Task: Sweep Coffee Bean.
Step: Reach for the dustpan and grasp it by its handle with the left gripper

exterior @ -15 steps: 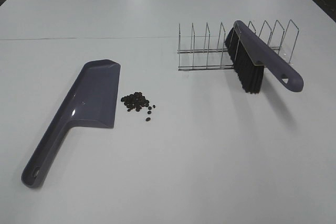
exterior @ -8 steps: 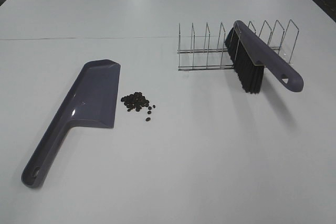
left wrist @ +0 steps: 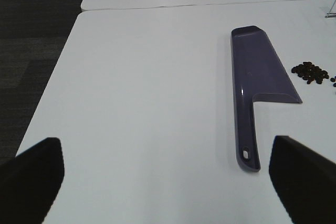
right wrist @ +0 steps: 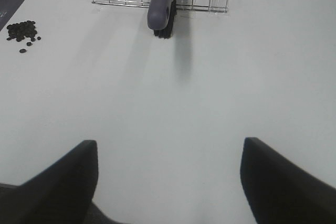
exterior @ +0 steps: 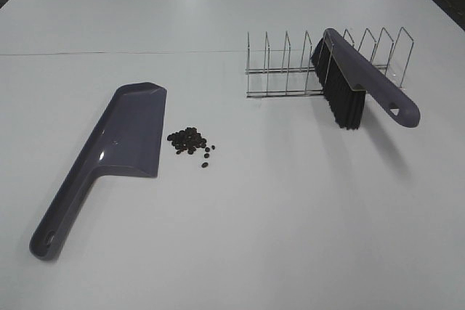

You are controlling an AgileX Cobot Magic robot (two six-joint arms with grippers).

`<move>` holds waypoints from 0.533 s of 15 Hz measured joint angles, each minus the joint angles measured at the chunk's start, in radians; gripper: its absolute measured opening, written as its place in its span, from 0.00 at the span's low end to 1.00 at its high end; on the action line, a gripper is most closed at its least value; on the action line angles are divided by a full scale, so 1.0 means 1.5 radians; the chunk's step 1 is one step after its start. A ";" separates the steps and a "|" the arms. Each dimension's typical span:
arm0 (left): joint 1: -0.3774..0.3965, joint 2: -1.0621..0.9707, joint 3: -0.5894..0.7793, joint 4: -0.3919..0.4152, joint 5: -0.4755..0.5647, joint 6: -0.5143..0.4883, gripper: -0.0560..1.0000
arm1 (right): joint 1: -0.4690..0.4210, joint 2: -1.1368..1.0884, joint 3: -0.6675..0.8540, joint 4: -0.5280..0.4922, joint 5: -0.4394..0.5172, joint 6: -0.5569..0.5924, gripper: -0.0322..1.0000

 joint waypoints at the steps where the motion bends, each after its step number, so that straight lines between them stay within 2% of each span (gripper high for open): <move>1: 0.000 0.000 0.000 0.000 0.000 0.000 1.00 | 0.000 0.000 0.000 0.000 0.000 0.000 0.67; 8: 0.000 0.000 0.000 0.000 0.000 0.000 0.99 | 0.000 0.000 0.000 0.000 0.000 -0.001 0.67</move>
